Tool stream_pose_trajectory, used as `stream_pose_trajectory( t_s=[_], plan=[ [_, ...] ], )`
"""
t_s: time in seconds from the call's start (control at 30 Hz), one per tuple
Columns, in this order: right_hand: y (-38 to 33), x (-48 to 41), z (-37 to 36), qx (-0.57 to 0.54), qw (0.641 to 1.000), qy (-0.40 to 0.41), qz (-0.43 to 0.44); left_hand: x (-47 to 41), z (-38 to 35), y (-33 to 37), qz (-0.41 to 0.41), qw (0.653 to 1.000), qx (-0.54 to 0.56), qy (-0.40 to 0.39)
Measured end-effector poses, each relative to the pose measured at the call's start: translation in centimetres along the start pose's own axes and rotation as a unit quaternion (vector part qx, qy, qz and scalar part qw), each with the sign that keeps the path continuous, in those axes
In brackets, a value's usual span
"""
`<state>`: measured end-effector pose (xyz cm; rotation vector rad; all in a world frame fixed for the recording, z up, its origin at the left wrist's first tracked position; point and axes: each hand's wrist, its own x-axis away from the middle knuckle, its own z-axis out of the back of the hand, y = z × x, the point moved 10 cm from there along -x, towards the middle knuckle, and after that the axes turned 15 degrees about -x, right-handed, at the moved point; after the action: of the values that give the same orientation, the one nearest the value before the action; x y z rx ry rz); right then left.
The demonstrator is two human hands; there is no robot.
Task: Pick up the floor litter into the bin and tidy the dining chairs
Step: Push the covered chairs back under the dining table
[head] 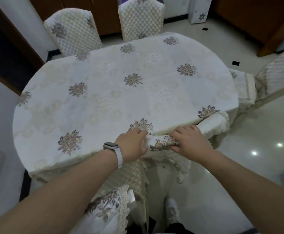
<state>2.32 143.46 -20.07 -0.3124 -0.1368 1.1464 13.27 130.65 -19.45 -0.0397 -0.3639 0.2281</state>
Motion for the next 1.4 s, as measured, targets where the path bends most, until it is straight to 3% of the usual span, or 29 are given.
stream_pose_trajectory(
  t_s=[0.37,0.7,1.07,1.23,1.4],
  plan=[
    [0.8,-0.2,0.6,-0.008,0.997,0.032,0.070,-1.4,-1.3,0.5,-0.011,0.999,0.027,-0.024],
    [4.3,2.0,1.7,-0.026,0.999,-0.008,0.038,-2.4,-0.3,4.4,-0.057,0.998,0.027,0.002],
    [3.7,2.2,0.9,-0.027,0.999,-0.027,-0.004,-0.8,0.2,3.1,-0.068,0.997,0.046,-0.016],
    [-1.2,2.7,0.9,-0.063,0.997,-0.051,0.008,5.3,2.8,0.2,-0.083,0.992,0.065,-0.062],
    [-11.1,2.6,1.8,-0.227,0.969,-0.073,0.063,14.6,4.6,-5.3,-0.021,0.986,0.161,-0.030]
  ],
)
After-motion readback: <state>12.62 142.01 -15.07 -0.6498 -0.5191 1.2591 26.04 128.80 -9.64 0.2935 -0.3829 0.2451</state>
